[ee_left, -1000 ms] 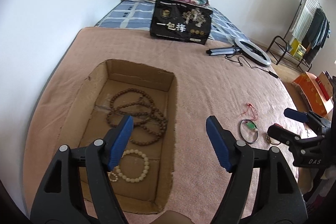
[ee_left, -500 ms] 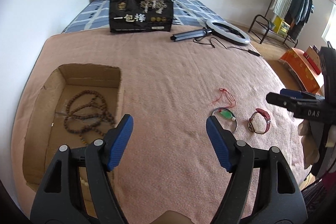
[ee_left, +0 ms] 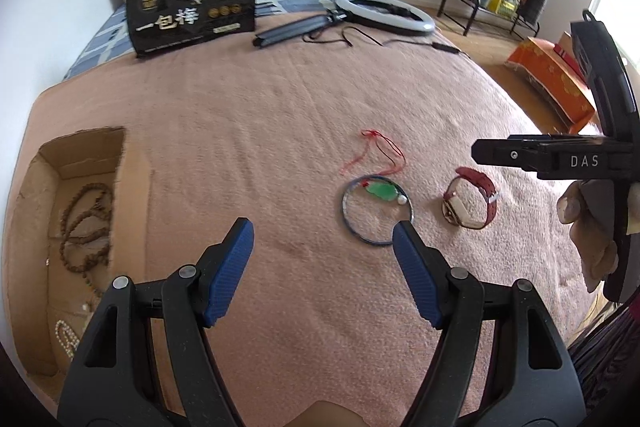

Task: Organize jewelry
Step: 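Close the right tool on the red-strap watch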

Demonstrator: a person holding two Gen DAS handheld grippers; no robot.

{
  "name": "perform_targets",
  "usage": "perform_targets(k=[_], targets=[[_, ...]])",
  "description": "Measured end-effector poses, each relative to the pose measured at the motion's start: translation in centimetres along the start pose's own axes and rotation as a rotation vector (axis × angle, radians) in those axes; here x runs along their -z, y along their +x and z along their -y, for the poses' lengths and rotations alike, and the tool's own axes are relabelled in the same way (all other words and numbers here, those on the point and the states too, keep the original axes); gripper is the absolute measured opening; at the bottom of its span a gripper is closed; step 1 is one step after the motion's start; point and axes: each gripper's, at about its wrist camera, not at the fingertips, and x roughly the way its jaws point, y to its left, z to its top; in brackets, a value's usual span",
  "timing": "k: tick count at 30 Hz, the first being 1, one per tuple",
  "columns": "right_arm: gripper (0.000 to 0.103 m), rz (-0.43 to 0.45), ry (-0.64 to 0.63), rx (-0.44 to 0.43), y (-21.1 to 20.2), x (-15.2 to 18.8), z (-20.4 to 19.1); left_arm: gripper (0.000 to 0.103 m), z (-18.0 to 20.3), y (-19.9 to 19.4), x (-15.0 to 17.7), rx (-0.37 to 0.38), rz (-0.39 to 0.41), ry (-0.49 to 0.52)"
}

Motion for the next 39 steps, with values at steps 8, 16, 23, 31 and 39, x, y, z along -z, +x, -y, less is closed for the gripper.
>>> perform_targets(k=[8, 16, 23, 31, 39], targets=[[0.09, -0.068, -0.018, -0.032, 1.8, 0.8, 0.0, 0.074, 2.7, 2.6, 0.4, 0.025, -0.057, 0.069], [0.082, -0.103, -0.032, -0.032, 2.8, 1.3, 0.2, 0.074, 4.1, 5.2, 0.5, 0.054, -0.113, 0.082], [0.079, -0.111, -0.024, -0.036, 3.0, 1.2, 0.6, 0.074, 4.8, 6.7, 0.4, 0.066, -0.137, 0.086], [0.079, -0.12, -0.025, -0.036, 3.1, 1.2, 0.7, 0.074, 5.3, 7.8, 0.4, 0.073, -0.153, 0.094], [0.074, -0.13, -0.025, -0.03, 3.4, 1.1, 0.9, 0.074, 5.8, 9.0, 0.1, 0.053, -0.16, 0.109]])
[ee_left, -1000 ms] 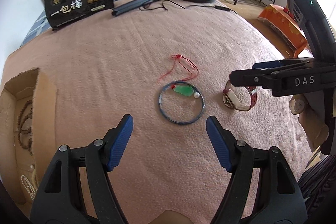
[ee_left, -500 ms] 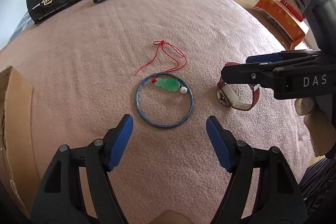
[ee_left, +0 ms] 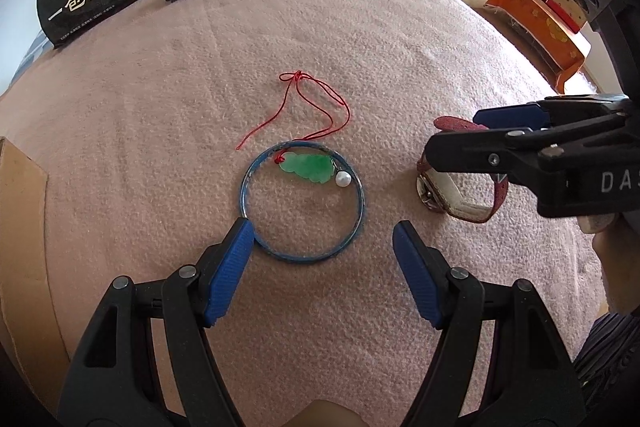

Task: Organize jewelry
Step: 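Close the right tool on the red-strap watch, then close the left tool on the blue bangle rim and lift it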

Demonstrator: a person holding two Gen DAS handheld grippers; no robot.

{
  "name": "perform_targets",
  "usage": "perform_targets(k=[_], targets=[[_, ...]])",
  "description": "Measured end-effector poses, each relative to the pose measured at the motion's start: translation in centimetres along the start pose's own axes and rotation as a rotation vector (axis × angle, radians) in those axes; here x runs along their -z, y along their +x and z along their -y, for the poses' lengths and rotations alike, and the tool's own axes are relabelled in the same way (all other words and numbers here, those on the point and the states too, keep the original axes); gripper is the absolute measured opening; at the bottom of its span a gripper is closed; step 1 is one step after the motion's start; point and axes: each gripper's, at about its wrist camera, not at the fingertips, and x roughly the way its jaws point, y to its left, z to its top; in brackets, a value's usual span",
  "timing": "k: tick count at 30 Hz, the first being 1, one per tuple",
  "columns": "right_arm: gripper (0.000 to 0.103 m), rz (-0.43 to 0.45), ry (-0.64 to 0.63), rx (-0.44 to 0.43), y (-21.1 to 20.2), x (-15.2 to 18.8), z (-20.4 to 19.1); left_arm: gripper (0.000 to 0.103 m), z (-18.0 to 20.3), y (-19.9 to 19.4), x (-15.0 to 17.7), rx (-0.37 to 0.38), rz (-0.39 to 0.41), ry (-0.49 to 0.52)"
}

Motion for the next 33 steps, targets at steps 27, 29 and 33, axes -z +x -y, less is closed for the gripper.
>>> perform_targets(k=[27, 29, 33], targets=[[0.02, 0.016, -0.059, 0.013, -0.6, 0.1, -0.8, 0.073, -0.8, 1.0, -0.9, -0.05, 0.027, -0.016], [0.02, 0.028, -0.075, 0.025, -0.9, 0.1, -1.1, 0.073, -0.8, 0.5, -0.9, -0.049, 0.043, -0.018], [0.02, 0.059, -0.097, 0.043, -1.5, 0.1, -1.7, 0.073, -0.9, -0.5, -0.8, -0.043, 0.067, -0.029]])
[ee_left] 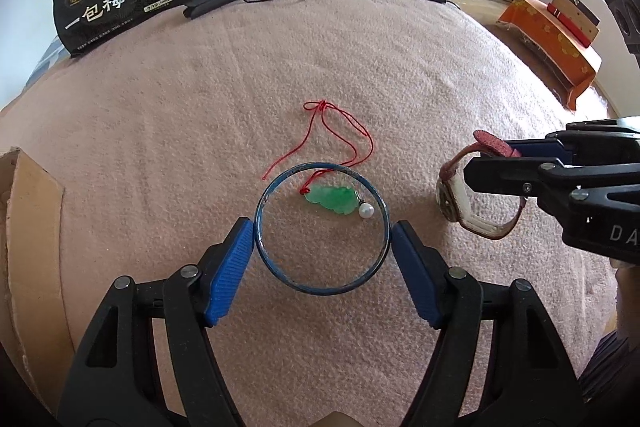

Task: Organize jewelry
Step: 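Close the left tool on the blue bangle rim and lift it, then carry the bangle in the left tool and watch in the right tool to the box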

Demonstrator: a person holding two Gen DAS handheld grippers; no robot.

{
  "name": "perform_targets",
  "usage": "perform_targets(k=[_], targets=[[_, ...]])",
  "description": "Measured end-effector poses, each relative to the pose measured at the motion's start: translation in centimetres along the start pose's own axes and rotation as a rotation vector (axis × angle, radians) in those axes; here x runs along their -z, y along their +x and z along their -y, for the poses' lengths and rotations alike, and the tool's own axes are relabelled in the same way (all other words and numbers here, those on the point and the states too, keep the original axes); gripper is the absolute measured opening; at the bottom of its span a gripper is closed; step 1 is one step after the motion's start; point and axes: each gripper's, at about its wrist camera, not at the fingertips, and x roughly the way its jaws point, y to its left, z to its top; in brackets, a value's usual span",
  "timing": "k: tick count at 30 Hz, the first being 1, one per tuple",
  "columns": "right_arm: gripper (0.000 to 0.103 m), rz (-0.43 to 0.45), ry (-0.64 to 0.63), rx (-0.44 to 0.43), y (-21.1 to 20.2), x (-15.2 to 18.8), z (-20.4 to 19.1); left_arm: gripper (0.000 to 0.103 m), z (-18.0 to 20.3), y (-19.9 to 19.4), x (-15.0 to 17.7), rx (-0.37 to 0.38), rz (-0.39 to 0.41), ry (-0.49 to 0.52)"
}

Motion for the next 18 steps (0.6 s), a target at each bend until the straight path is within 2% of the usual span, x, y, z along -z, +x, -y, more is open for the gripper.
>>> perform_targets(k=[7, 18], targets=[[0.02, 0.064, -0.01, 0.024, -1.9, -0.3, -0.7, 0.073, -0.3, -2.2, 0.0, 0.001, 0.044, -0.004], [0.02, 0.126, -0.038, 0.015, -4.0, -0.9, -3.4, 0.073, -2.6, -6.5, 0.1, -0.009, 0.13, -0.062]])
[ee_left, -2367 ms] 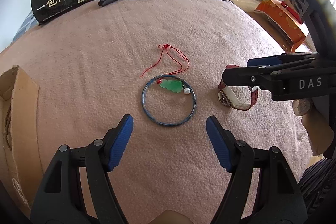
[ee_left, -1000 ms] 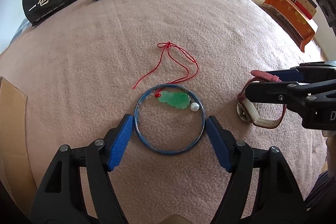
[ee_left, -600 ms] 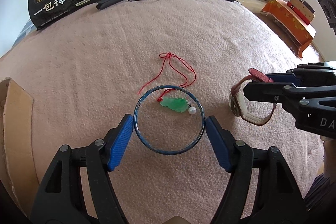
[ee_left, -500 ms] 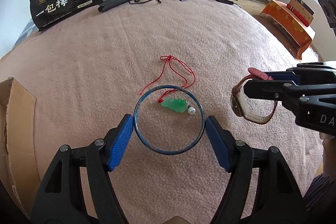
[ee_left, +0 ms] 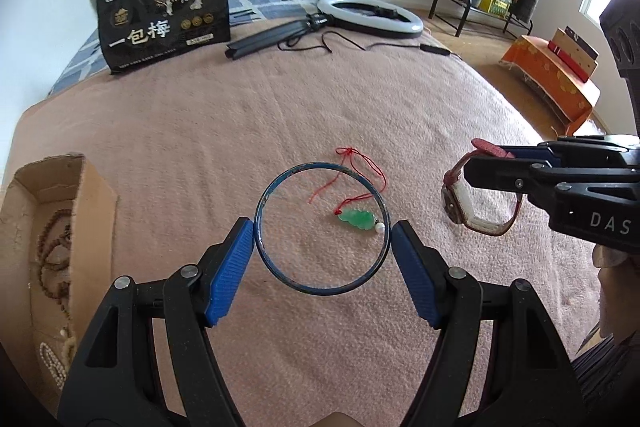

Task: Organize jewelry
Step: 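Carry the bangle in the left tool and watch in the right tool to the box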

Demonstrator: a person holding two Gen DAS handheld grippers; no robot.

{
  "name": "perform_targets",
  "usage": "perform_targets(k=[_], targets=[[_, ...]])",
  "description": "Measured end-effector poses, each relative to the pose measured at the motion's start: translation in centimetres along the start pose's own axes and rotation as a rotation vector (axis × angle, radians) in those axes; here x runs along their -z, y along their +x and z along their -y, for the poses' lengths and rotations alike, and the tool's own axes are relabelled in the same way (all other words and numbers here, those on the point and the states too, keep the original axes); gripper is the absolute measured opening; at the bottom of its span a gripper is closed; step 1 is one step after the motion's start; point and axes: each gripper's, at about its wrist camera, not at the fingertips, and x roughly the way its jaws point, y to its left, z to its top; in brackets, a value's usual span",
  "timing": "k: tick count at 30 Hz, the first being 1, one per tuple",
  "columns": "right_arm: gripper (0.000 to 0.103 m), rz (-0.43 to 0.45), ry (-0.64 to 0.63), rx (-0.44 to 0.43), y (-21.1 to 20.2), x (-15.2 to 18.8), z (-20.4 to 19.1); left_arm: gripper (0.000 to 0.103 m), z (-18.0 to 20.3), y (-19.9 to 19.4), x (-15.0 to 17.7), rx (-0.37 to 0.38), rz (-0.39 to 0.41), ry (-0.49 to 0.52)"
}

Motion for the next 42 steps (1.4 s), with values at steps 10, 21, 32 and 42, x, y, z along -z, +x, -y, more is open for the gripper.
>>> perform_targets(k=[10, 21, 32, 42], targets=[[0.02, 0.047, -0.047, -0.018, -1.2, -0.8, -3.8, 0.073, -3.6, -3.9, 0.4, -0.046, 0.068, -0.055], [0.02, 0.091, -0.106, -0.065, -1.8, -1.5, -9.3, 0.073, -8.0, -7.8, 1.9, -0.103, 0.12, -0.118], [0.02, 0.099, -0.152, -0.12, -0.9, -2.0, -14.5, 0.073, -12.6, -10.8, 4.4, -0.165, 0.14, -0.179], [0.02, 0.104, -0.206, -0.175, 0.0, -2.1, -19.6, 0.073, -16.8, -12.9, 6.5, -0.216, 0.151, -0.251]])
